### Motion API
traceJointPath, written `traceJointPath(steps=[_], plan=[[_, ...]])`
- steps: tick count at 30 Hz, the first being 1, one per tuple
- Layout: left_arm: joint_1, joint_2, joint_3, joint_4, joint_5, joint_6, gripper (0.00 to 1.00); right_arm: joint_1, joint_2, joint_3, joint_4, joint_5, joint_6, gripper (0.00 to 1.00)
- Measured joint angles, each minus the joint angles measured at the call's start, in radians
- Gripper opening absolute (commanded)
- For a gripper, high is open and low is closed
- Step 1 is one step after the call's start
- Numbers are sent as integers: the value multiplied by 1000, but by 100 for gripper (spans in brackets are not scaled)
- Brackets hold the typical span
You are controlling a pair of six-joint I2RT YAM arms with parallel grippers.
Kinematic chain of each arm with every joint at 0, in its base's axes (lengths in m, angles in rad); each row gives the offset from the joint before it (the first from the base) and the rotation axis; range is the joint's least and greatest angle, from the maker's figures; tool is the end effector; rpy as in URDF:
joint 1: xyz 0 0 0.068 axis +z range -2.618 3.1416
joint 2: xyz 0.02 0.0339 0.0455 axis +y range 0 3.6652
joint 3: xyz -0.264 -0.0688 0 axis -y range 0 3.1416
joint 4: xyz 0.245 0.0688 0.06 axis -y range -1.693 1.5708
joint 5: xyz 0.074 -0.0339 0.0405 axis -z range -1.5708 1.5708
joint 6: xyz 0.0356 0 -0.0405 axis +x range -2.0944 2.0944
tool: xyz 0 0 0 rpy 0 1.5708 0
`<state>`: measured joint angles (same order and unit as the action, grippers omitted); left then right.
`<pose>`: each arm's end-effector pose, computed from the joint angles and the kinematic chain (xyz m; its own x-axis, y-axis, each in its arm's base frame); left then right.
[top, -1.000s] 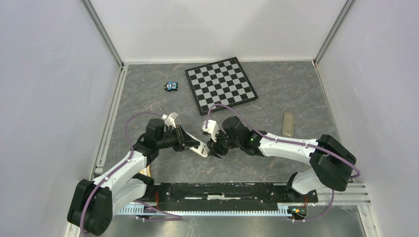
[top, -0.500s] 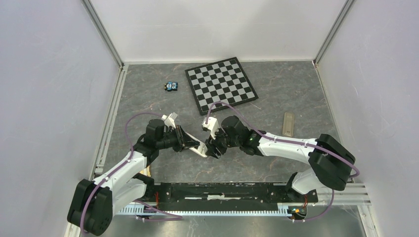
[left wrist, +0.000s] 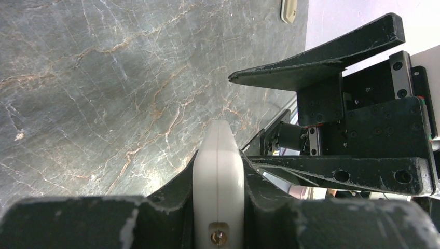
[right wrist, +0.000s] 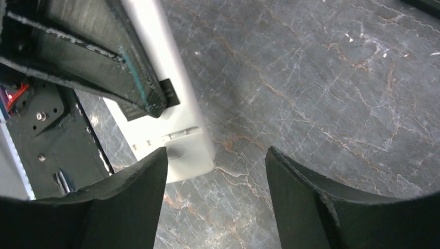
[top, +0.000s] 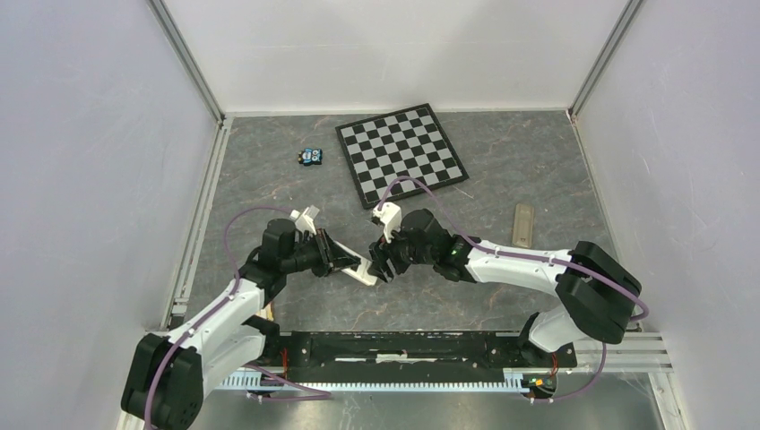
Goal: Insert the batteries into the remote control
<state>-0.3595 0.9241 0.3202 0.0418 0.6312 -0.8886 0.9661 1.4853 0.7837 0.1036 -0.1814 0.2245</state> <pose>0.1645 -0.0843 0.1797 -0.8978 -0.3320 -0.2894 0.0865 0.5113 -0.8551 0.1729 0.2615 0.2029 -0.5110 -0.3544 -0.7831 -0.8003 0.5287 0.2830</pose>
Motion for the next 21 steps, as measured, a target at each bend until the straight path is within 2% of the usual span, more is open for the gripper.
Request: traceJointPath(steps=[10, 21], plan=[[2, -65, -11, -1, -25, -54, 2, -7, -21, -33, 62, 52, 187, 77], [2, -149, -39, 66, -38, -209, 2, -9, -125, -143, 204, 100, 362, 76]])
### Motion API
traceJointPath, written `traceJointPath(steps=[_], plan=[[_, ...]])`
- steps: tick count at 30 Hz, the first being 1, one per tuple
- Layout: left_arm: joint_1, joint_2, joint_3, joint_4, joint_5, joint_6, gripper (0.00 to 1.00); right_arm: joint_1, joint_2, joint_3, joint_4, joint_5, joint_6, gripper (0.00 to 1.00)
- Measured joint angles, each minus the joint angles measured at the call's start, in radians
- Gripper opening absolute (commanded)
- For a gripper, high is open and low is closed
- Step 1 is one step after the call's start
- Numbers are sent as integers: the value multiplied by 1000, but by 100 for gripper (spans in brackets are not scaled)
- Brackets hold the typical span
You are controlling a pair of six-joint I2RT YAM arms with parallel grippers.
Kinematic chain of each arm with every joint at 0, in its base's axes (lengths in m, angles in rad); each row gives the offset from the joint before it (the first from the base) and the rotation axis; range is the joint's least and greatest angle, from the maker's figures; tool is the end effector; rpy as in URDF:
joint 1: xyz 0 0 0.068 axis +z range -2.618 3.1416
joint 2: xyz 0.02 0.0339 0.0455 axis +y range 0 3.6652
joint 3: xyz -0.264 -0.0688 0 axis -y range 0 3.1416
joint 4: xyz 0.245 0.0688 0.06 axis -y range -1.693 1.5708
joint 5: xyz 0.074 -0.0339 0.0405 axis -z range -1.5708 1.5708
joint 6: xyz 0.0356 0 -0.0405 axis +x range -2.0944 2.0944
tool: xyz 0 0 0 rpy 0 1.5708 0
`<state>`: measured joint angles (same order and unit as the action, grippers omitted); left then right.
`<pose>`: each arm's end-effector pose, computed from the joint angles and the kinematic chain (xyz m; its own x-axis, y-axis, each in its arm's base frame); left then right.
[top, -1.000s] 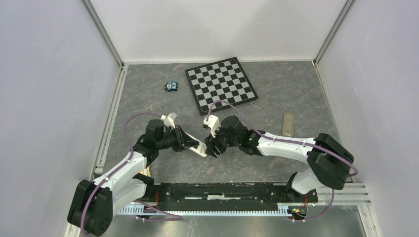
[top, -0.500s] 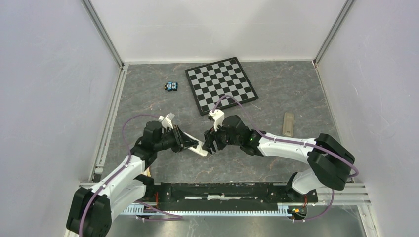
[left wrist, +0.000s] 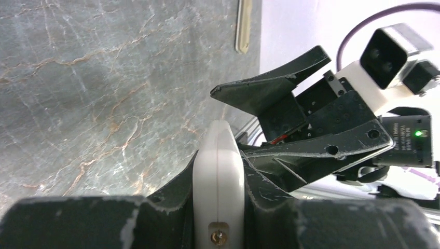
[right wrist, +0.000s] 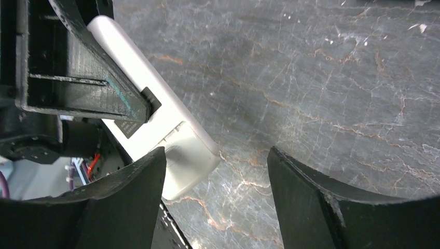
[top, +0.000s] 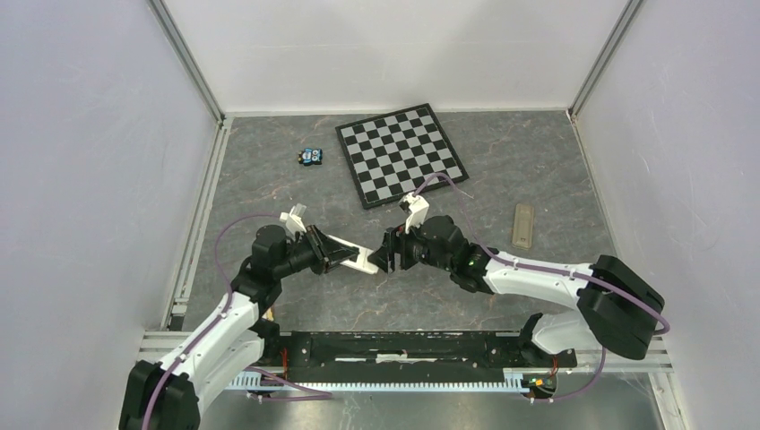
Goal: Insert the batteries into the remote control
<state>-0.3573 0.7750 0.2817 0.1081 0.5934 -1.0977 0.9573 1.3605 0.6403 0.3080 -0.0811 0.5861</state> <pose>0.1537 -0.0786 0.1962 -0.8507 -0.4702 -0.2352 0.0400 0.3883 -0.9207 0.1640 0.2379 0.2113 -0.6666 0.0109 -0.7454 -0.5870 0.6087 0.5338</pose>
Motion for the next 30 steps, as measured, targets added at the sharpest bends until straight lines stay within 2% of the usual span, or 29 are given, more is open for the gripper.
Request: traceJointPath(steps=[4, 7, 11, 16, 19, 23, 30], plan=[[2, -21, -30, 72, -13, -80, 2, -5, -23, -24, 43, 16, 50, 76], [1, -28, -47, 124, -11, -137, 2, -5, -52, -76, 116, 34, 114, 71], [-4, -34, -59, 198, -7, -199, 2, -4, -82, -121, 203, 40, 187, 61], [-4, -45, -61, 265, -11, -234, 2, -4, -85, -155, 328, 41, 270, 55], [-4, -43, -62, 300, -9, -248, 2, -4, -72, -174, 409, 35, 311, 44], [0, -17, -63, 356, -1, -259, 2, -4, -22, -190, 549, 22, 348, 36], [22, 24, -63, 428, 3, -261, 2, -7, 68, -203, 728, 49, 387, 34]])
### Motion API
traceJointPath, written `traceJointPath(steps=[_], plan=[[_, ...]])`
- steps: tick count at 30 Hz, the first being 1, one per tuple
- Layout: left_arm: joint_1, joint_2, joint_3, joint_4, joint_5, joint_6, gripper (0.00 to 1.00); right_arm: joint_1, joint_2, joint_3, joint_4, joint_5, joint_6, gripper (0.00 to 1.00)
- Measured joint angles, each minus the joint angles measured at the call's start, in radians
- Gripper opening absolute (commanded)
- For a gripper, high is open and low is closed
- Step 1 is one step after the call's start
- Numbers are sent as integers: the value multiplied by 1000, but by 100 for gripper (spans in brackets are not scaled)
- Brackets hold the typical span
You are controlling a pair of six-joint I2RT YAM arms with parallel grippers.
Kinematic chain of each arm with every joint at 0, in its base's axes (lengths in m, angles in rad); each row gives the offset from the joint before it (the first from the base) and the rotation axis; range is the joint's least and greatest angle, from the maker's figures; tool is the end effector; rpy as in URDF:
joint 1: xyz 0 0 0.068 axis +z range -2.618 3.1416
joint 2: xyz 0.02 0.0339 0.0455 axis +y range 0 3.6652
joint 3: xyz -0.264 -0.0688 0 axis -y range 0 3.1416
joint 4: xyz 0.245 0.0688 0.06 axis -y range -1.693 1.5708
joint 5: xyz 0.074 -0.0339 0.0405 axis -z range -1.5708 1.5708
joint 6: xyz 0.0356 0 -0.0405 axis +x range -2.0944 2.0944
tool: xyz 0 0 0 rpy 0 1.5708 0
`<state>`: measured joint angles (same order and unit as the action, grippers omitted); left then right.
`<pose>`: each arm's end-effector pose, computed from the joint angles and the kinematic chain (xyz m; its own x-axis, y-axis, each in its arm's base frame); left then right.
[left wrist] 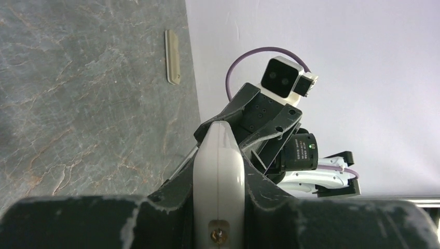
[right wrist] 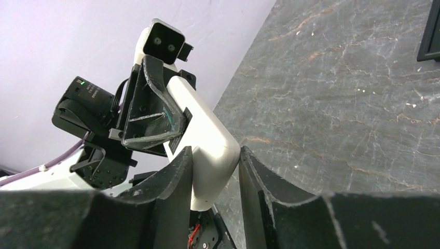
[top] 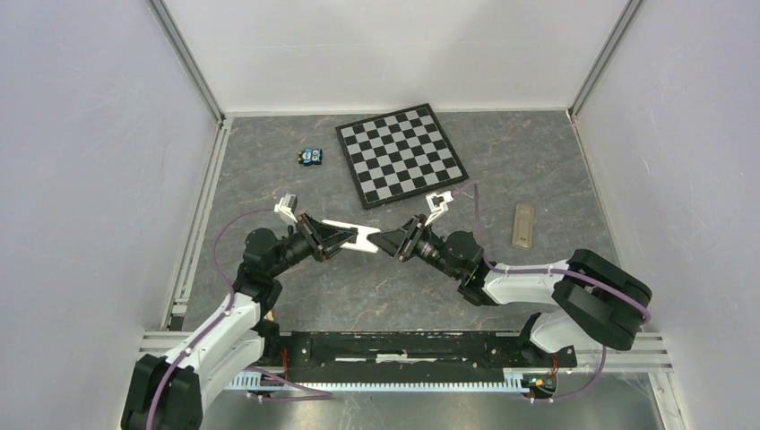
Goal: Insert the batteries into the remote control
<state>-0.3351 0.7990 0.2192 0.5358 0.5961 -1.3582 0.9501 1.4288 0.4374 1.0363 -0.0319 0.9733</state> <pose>0.1606 -0.0771 0.2141 -0.7925 -0.5806 -0.1867 0.1286 0.1401 -0.9818 0.1599 0.2256 0.2076 -0.6728 0.4797 -0.5632 -0.4894 0.2823 0.8251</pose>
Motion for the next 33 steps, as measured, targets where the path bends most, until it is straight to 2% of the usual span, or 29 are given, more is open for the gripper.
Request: traceJointPath(steps=[4, 6, 10, 16, 19, 23, 33], plan=[[0, -3, 0, 21, 5, 0, 2, 0, -6, -5, 26, 5, -2, 42], [-1, -11, 0, 19, 11, 2, 2, 3, -24, -11, 16, 6, -10, 50], [-24, -35, 24, -14, 52, 20, 2, 8, -76, -27, -18, -61, -45, 80], [-32, -74, 71, -89, 69, 101, 2, -60, -191, -112, -18, -196, -119, 93], [-31, -82, 87, -126, 74, 148, 2, -107, -267, -148, 2, -270, -144, 92], [-31, -83, 92, -146, 101, 180, 2, -126, -323, -151, 31, -327, -151, 79], [-31, -83, 104, -109, 164, 182, 2, -126, -222, -152, 117, -368, -33, 50]])
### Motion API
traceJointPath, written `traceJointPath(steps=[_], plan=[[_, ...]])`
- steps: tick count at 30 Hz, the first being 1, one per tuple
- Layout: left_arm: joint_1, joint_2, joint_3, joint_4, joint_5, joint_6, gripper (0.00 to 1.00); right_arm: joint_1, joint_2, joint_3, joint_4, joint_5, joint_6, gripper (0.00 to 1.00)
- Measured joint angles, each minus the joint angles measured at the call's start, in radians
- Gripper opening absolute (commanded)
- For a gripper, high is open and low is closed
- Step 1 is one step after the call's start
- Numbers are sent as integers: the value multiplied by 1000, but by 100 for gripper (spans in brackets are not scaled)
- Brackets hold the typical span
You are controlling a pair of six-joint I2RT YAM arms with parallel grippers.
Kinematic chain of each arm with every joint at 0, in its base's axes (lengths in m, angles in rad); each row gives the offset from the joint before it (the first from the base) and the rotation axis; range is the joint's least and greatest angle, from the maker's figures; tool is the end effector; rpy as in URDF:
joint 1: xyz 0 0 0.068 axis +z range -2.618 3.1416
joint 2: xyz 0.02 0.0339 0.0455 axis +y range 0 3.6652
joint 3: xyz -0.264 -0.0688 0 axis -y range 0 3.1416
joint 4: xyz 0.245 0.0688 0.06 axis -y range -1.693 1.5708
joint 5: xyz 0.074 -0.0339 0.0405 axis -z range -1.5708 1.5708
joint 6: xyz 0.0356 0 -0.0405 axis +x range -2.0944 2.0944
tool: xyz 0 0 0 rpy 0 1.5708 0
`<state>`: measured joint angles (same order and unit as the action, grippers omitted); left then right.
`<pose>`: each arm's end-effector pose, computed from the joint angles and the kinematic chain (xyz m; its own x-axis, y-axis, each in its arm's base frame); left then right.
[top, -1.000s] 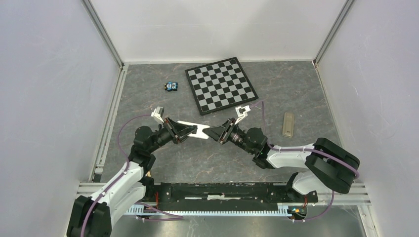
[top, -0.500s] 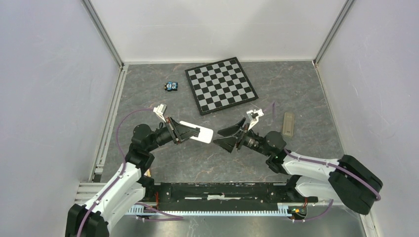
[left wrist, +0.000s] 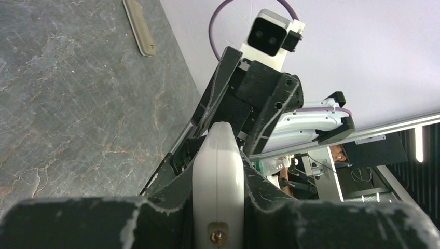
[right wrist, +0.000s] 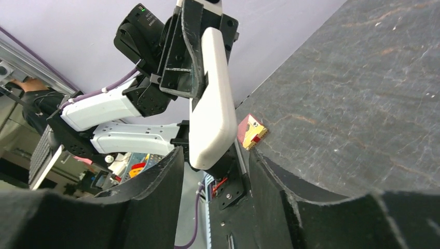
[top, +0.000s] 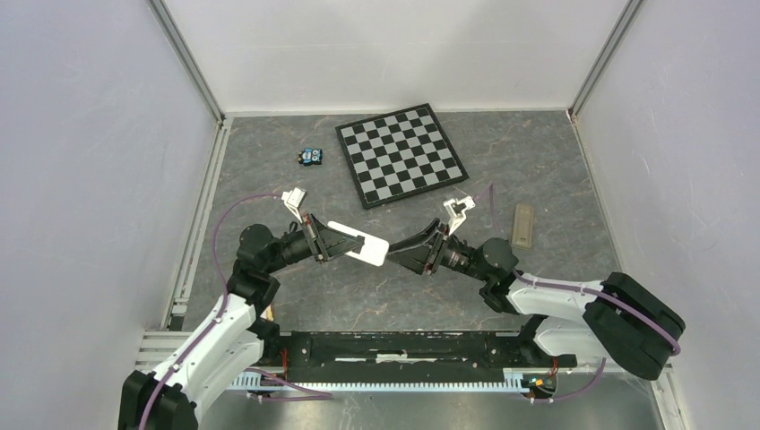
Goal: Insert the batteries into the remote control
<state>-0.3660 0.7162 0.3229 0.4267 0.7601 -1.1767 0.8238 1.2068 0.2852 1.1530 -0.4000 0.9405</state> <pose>0.1499 -0.0837 0.2517 -0.8212 -0.4019 -0.4050 0.3753 0.1542 -0.9140 0.1433 0.1751 0.2258 -0.6622 0.3801 -0.6458 -0.6760 0.0690 0.7337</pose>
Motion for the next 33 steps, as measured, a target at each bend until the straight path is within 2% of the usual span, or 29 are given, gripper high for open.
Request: traceJointPath(steps=[5, 15, 17, 21, 26, 30, 33], plan=[[0, 2, 2, 26, 10, 0, 2, 8, 48, 4, 24, -14, 28, 38], [18, 29, 1, 114, 33, -3, 2, 32, 122, 45, 100, -18, 70, 21], [20, 29, -3, 129, 33, -3, 2, 33, 133, 46, 114, -12, 87, 21], [27, 27, -3, 141, 35, -2, 2, 34, 139, 61, 110, -17, 74, 38], [10, 21, -3, 153, 72, -6, 2, 25, 146, 151, 26, -93, -36, 58], [6, 8, -3, 137, 98, -1, 2, -2, 131, 201, -101, -174, -153, 77], [4, -2, -2, 98, 115, 16, 2, -13, 97, 235, -243, -214, -268, 83]])
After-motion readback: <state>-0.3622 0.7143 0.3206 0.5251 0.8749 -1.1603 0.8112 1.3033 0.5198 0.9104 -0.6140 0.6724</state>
